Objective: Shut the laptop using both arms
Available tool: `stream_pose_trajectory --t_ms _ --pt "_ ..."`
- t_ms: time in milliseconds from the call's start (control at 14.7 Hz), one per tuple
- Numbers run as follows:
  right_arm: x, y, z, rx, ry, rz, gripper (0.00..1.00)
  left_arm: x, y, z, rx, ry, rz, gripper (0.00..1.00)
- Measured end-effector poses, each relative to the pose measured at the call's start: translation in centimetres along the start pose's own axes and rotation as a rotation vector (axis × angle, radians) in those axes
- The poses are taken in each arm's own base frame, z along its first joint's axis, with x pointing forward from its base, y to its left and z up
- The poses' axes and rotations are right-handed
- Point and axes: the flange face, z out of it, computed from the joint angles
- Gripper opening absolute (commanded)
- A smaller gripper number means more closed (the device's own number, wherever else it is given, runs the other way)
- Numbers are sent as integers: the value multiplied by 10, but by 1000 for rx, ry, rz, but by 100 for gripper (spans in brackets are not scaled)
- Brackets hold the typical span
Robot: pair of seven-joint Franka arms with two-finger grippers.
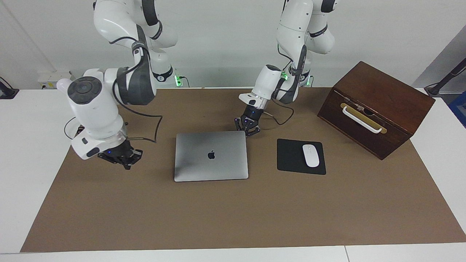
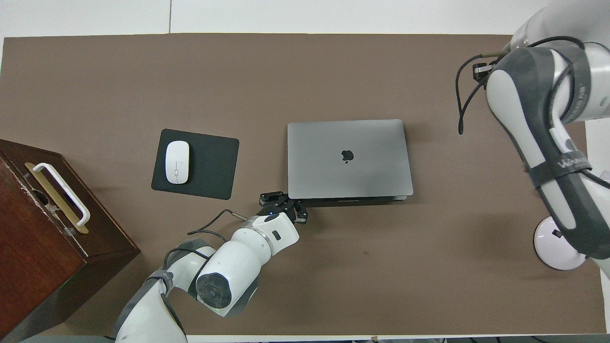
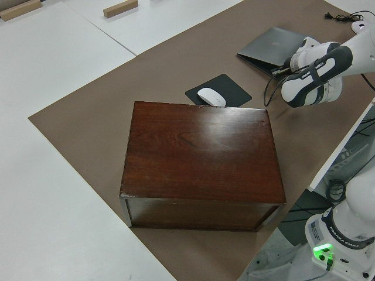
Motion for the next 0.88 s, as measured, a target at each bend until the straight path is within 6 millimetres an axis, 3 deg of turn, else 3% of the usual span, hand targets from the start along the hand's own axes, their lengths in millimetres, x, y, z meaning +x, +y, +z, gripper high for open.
stream_pose_trajectory --t_ms 68,340,680,883 --pt "-3 1 -15 1 18 0 100 0 0 0 0 0 -4 0" --pt "-25 11 -81 7 51 -10 100 0 0 0 0 0 -20 0" --pt "-56 39 -123 69 -3 45 100 1 0 0 1 -2 -26 0" --pt "-85 55 -147 69 -38 55 100 4 -1 -4 12 -40 -29 0"
